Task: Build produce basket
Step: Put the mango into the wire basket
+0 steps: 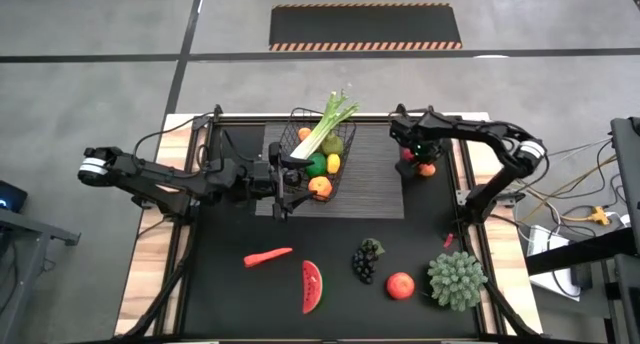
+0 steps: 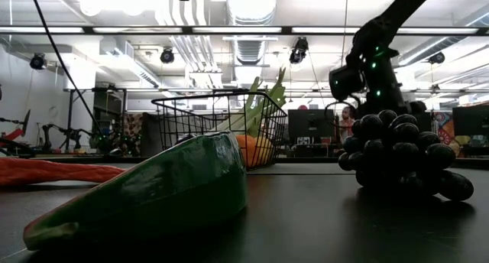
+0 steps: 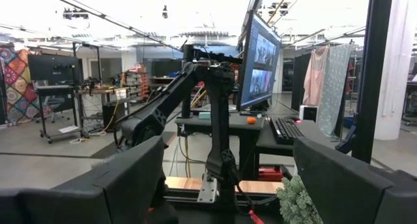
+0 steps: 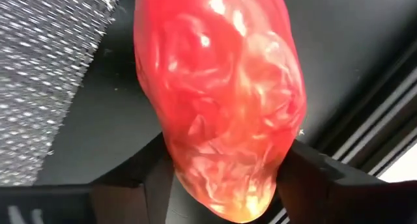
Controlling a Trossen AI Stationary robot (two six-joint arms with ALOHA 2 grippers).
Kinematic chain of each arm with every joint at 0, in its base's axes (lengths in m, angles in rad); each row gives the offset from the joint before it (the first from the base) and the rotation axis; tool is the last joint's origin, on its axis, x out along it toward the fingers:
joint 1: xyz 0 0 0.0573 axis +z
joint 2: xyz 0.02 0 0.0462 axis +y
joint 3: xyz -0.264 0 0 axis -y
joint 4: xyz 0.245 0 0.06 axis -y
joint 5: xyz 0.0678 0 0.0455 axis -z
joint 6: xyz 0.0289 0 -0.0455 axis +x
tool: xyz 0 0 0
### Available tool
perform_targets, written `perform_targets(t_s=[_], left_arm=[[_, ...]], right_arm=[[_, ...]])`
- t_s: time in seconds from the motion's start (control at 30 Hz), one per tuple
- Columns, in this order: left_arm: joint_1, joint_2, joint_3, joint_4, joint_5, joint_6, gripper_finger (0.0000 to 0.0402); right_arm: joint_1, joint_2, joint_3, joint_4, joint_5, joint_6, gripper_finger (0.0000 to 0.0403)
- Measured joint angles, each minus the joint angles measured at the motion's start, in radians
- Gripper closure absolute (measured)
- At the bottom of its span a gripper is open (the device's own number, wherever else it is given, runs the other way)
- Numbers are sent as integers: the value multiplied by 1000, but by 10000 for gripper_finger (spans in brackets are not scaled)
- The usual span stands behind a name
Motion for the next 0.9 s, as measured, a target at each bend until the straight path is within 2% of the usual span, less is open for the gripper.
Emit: perform_targets(t_s=[0.13,0.27,0.43,0.53,0.73,0.9], left_arm=[[0,0,0,0,0,-1,77],[0,0,0,0,0,-22,77],[0,9,0,-1,13,-29,77],[0,8,0,4,20,-30,77],[0,8,0,18,54,-53,77],[0,17,0,48,78,-56,77]], right_arm=[[43,-116,0,-16,0,47,205],[149,-298,0,-20,0,144,198],[372,-523,0,65,8,243,197],[549,-623,-5,207,82,265,197],[870,-697,-34,543,258,105,196],[1011,-640,-75,824,317,-97,196]])
